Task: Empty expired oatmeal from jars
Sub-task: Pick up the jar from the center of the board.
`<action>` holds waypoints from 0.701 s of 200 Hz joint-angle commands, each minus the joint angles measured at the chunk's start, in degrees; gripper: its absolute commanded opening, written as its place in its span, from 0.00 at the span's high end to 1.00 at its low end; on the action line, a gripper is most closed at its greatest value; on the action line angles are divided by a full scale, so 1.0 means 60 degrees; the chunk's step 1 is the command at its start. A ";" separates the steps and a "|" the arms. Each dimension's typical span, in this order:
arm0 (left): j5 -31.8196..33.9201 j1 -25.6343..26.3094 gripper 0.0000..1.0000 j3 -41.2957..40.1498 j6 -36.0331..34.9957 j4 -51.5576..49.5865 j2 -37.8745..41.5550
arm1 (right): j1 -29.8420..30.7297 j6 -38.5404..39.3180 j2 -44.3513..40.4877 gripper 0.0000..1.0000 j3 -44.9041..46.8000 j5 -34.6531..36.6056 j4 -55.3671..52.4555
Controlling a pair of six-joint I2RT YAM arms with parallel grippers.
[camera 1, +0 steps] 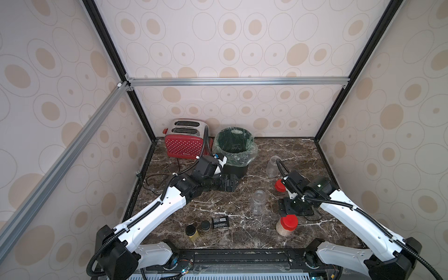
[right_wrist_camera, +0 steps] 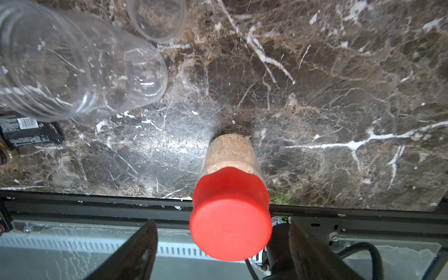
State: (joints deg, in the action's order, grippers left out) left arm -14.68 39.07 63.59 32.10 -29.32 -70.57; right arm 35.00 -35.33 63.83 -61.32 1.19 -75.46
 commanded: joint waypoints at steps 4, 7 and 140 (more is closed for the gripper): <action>0.0039 0.0066 0.01 0.0038 -0.0246 -0.0076 0.0424 | 0.0144 -0.0590 0.0102 0.09 0.0548 -0.0082 -0.0125; 0.0038 0.0066 0.01 0.0023 -0.0255 -0.0075 0.0456 | 0.0143 -0.0587 0.0101 0.08 0.0594 -0.0016 -0.0124; 0.0171 0.0066 0.01 0.0358 -0.0677 -0.0182 -0.0045 | 0.0173 -0.0531 0.1188 0.12 0.2042 -0.0510 0.1328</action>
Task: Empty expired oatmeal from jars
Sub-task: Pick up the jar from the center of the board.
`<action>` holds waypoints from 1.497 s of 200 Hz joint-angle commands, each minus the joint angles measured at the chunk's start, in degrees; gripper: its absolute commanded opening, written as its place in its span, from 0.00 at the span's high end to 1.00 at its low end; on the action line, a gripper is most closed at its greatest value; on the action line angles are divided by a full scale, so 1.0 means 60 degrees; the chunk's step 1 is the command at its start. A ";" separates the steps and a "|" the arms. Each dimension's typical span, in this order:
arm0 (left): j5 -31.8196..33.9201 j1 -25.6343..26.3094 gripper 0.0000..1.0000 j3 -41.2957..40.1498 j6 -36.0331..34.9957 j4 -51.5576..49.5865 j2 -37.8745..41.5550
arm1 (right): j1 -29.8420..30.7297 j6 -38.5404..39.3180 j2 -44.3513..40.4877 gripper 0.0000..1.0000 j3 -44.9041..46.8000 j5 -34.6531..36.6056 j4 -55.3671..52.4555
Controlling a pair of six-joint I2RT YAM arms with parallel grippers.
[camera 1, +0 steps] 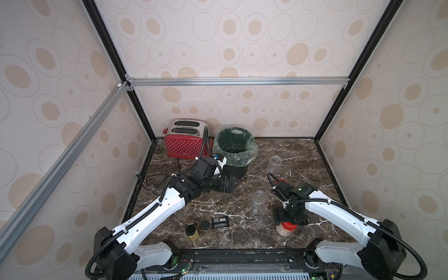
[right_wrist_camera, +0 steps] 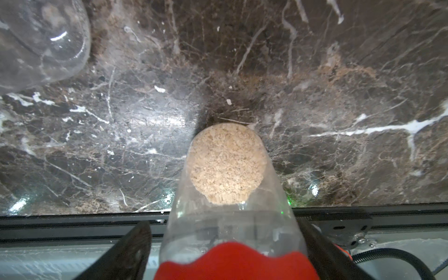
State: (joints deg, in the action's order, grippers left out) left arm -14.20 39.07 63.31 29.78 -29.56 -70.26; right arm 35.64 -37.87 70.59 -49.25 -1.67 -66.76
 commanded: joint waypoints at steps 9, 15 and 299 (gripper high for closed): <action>0.0111 0.0066 0.01 0.0420 -0.0290 -0.0130 -0.0125 | 0.0068 -0.0065 0.0059 0.15 -0.0014 -0.0042 -0.0166; 0.0130 0.0065 0.01 0.0409 -0.0298 -0.0113 -0.0141 | 0.0069 -0.0034 0.0066 0.17 -0.0041 -0.0072 -0.0193; 0.1037 0.2528 0.01 -0.1798 -0.7031 0.4840 0.1578 | 0.0063 0.4369 0.3277 0.31 -1.0150 -0.5668 -0.1685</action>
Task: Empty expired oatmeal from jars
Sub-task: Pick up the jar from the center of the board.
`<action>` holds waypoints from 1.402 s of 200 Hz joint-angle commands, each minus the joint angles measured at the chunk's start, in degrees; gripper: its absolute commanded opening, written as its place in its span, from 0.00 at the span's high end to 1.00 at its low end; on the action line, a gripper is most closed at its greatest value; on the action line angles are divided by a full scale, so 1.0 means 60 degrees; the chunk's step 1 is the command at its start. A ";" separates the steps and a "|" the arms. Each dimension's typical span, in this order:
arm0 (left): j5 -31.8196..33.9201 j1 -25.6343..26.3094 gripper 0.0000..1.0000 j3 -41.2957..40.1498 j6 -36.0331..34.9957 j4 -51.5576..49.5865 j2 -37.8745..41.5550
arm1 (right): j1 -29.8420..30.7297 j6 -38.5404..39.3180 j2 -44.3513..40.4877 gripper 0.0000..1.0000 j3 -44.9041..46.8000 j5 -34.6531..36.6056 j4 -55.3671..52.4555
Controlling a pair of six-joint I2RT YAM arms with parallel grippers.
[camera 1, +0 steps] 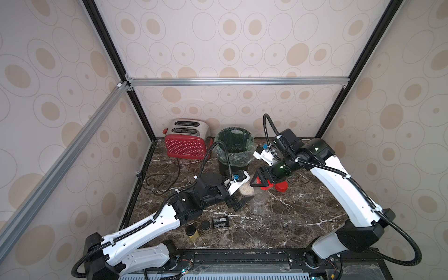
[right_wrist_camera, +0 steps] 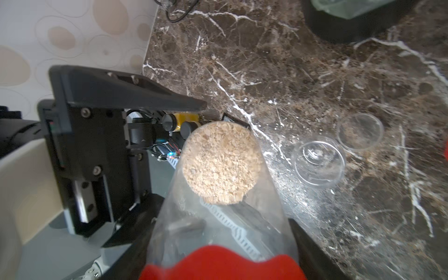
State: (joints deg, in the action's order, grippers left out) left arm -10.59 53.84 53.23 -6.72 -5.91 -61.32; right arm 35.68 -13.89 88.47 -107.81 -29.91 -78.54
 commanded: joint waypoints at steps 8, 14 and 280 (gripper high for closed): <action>0.0572 0.0064 0.01 -0.0148 -0.0960 0.1028 0.0114 | 0.0043 0.0367 0.0405 0.32 -0.0440 -0.1068 0.0343; 0.0658 0.0064 0.01 -0.0181 -0.0960 0.1119 0.0120 | 0.0029 0.0355 0.0484 0.31 -0.0480 -0.1125 0.0389; 0.2274 0.0071 0.39 -0.0046 -0.1414 0.0544 0.0198 | -0.0435 0.0276 0.0698 0.01 -0.0563 -0.1011 0.0834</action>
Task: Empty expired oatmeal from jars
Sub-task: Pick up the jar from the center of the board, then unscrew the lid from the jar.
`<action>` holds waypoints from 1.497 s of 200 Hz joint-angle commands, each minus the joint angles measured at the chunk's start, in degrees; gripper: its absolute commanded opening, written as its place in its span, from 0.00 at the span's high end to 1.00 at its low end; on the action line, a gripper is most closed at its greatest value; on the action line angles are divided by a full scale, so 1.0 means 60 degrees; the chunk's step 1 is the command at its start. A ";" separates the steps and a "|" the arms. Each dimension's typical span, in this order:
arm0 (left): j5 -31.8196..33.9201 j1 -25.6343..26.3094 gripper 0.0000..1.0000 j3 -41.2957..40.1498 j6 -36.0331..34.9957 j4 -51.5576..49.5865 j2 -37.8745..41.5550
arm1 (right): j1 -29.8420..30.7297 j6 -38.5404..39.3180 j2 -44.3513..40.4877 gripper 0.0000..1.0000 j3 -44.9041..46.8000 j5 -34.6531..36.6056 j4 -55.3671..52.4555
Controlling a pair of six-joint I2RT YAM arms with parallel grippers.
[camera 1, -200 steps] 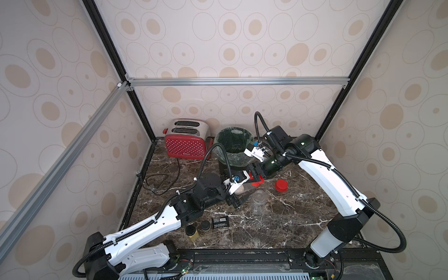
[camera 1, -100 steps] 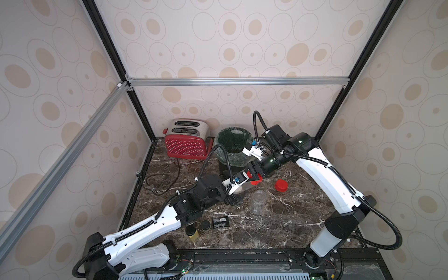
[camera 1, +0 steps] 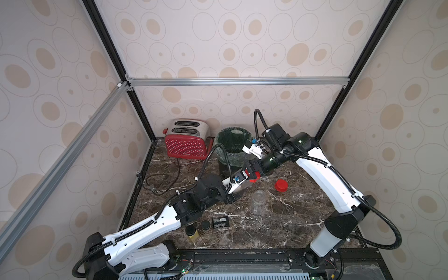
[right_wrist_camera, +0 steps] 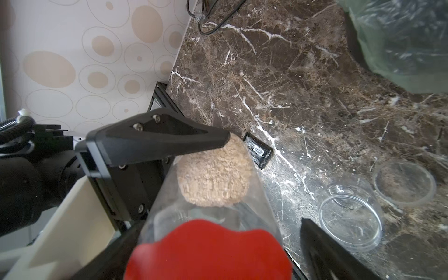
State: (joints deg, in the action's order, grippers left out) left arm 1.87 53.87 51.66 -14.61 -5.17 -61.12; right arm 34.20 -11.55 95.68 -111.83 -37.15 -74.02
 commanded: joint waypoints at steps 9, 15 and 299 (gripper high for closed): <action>0.0207 0.0060 0.39 0.0180 -0.0090 0.0437 0.0176 | -0.0224 -0.0165 -0.0561 0.01 0.0137 0.0199 0.0076; 0.0220 0.0060 0.40 0.0154 -0.0086 0.0438 0.0196 | -0.0270 -0.0196 -0.0607 0.01 0.0138 0.0200 0.0076; -0.0002 0.0060 0.41 -0.0072 0.0141 0.0695 0.0818 | -0.0316 0.2431 -0.1446 0.02 0.0531 -0.0729 0.1860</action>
State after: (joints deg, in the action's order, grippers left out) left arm 1.56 53.89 51.07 -13.19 -5.21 -57.19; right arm 32.18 9.63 91.13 -109.69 -45.19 -65.06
